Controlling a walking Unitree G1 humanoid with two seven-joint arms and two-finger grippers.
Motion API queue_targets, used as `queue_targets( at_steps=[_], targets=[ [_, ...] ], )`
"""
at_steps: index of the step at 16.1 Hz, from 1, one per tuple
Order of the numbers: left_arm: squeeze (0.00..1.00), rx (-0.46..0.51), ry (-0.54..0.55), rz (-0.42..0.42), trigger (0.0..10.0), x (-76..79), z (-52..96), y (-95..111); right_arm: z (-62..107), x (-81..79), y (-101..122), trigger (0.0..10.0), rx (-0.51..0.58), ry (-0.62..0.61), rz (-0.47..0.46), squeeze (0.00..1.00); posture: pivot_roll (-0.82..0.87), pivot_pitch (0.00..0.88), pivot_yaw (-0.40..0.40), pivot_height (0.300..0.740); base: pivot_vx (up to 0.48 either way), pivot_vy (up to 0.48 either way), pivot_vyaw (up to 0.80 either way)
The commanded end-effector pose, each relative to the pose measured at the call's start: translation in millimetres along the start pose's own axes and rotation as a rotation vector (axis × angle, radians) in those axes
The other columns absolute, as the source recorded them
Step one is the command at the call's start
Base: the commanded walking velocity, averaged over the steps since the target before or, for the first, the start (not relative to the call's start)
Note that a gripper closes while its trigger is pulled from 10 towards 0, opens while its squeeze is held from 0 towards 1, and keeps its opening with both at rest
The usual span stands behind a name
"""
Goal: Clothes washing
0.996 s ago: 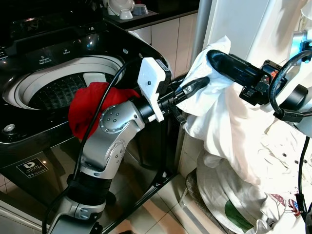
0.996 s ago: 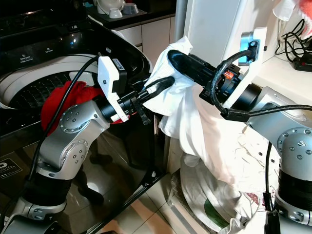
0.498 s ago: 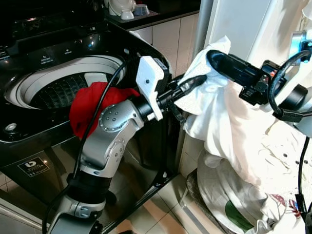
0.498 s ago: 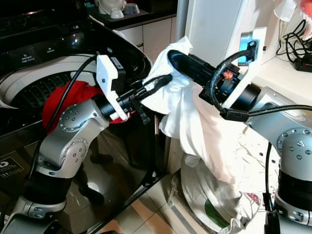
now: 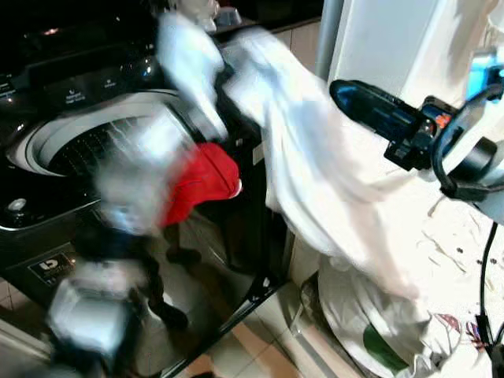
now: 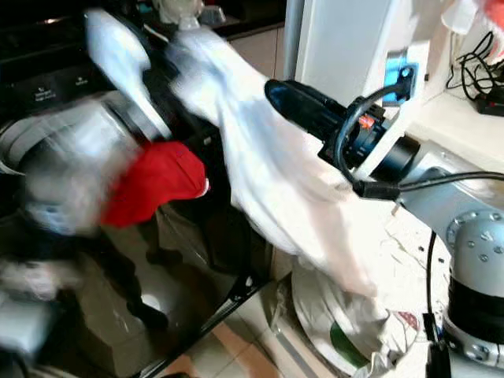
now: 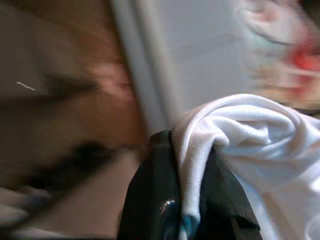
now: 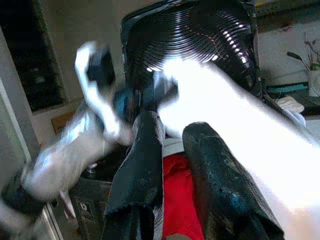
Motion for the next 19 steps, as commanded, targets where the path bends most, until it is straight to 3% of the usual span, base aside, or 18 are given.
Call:
queue_targets(
  at_steps=[1,2,3,4,5,6,8,9,11,12,13,14,15,16,17,18,19],
  targets=[
    [0.00,0.093,0.126,-0.136,0.0,-44.1,-4.2,38.2,0.7,-6.4,-1.0,10.0,-0.007,0.022,0.009,0.00,-0.04,0.000,0.029,0.740,0.000,0.000,0.00],
    [0.00,0.125,0.192,-0.206,0.0,-65.4,-6.7,57.0,1.2,-6.1,-2.4,10.0,-0.010,0.018,0.011,0.00,-0.04,0.000,0.029,0.740,0.000,0.000,0.00],
    [0.00,0.192,0.316,-0.373,0.0,-100.3,-9.1,97.7,2.0,-4.1,-4.6,10.0,-0.014,0.005,0.016,0.00,-0.03,0.000,0.026,0.740,0.000,0.000,0.00],
    [0.00,0.220,0.386,-0.480,0.0,-114.7,-9.3,120.4,2.2,-2.6,-4.9,10.0,-0.014,-0.003,0.020,0.00,-0.03,0.000,0.025,0.740,0.000,0.000,0.00],
    [0.00,0.295,0.533,-0.702,0.0,-134.5,-5.3,168.1,2.3,1.1,-4.8,10.0,-0.013,-0.026,0.034,0.00,-0.03,0.000,0.032,0.740,0.000,0.000,0.00],
    [0.00,0.366,0.633,-0.824,0.0,-141.8,0.3,200.0,2.8,3.6,-3.8,10.0,-0.008,-0.043,0.044,0.00,-0.03,0.000,0.034,0.740,0.000,0.000,0.00],
    [0.00,0.391,0.690,-0.959,0.0,-140.1,0.6,214.7,3.9,5.7,-3.5,10.0,-0.006,-0.061,0.052,0.00,-0.04,0.000,0.042,0.740,0.000,0.000,0.00],
    [0.00,0.302,0.636,-1.009,0.0,-138.5,-12.4,198.8,5.2,7.3,-5.8,10.0,-0.011,-0.079,0.057,0.00,-0.05,0.000,0.052,0.740,0.000,0.000,0.00],
    [0.00,-0.046,0.424,-0.917,0.0,-135.8,-36.0,111.9,6.6,8.8,-12.7,10.0,-0.033,-0.099,0.066,0.00,-0.05,0.000,0.057,0.740,0.000,0.000,0.00],
    [0.00,-0.145,0.359,-0.881,0.0,-132.9,-37.3,84.5,6.5,9.2,-14.5,10.0,-0.041,-0.103,0.070,0.00,-0.05,0.000,0.057,0.740,0.000,0.000,0.00],
    [0.00,-0.375,0.229,-0.819,0.0,-125.4,-30.5,23.8,5.8,9.8,-19.1,10.0,-0.063,-0.111,0.083,0.00,-0.05,0.000,0.059,0.740,0.000,0.000,0.00],
    [0.00,-0.415,0.201,-0.807,0.0,-123.1,-27.9,12.5,5.4,9.9,-19.9,10.0,-0.067,-0.112,0.086,0.00,-0.05,0.000,0.059,0.740,0.000,0.000,0.00],
    [0.00,-0.535,0.151,-0.742,0.0,-119.4,-16.0,-20.4,4.1,8.9,-23.9,10.0,-0.083,-0.112,0.091,0.00,-0.06,0.000,0.060,0.740,0.000,0.000,0.00],
    [0.00,-0.577,0.142,-0.708,0.0,-118.7,-10.7,-31.7,3.6,8.2,-26.4,10.0,-0.094,-0.112,0.094,0.00,-0.06,0.000,0.059,0.740,0.000,0.000,0.00],
    [0.00,-0.618,0.096,-0.549,0.0,-110.0,-5.9,-47.4,2.8,6.8,-30.2,10.0,-0.111,-0.108,0.101,0.00,-0.06,0.000,0.059,0.740,0.000,0.000,0.00],
    [0.00,-0.595,-0.021,-0.340,0.0,-87.8,-10.6,-53.1,2.7,5.7,-32.0,10.0,-0.117,-0.107,0.102,0.00,-0.06,0.000,0.058,0.740,0.000,0.000,0.00],
    [0.00,-0.583,-0.088,-0.277,0.0,-76.5,-12.6,-54.3,2.7,5.3,-32.5,10.0,-0.118,-0.106,0.103,0.00,-0.06,0.000,0.057,0.740,0.000,0.000,0.00]
  ],
)
Point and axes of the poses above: a point about 5 cm out from each wrist's last joint towards the gripper, its own z axis pointing back from the gripper into the wrist, its own y axis along the axis of the wrist's last joint, x = y × z, the point moved 6 cm from there along -z, pointing out of the wrist towards the gripper, and after that the axes turned 1 degree about -z, right-handed, at the moved point
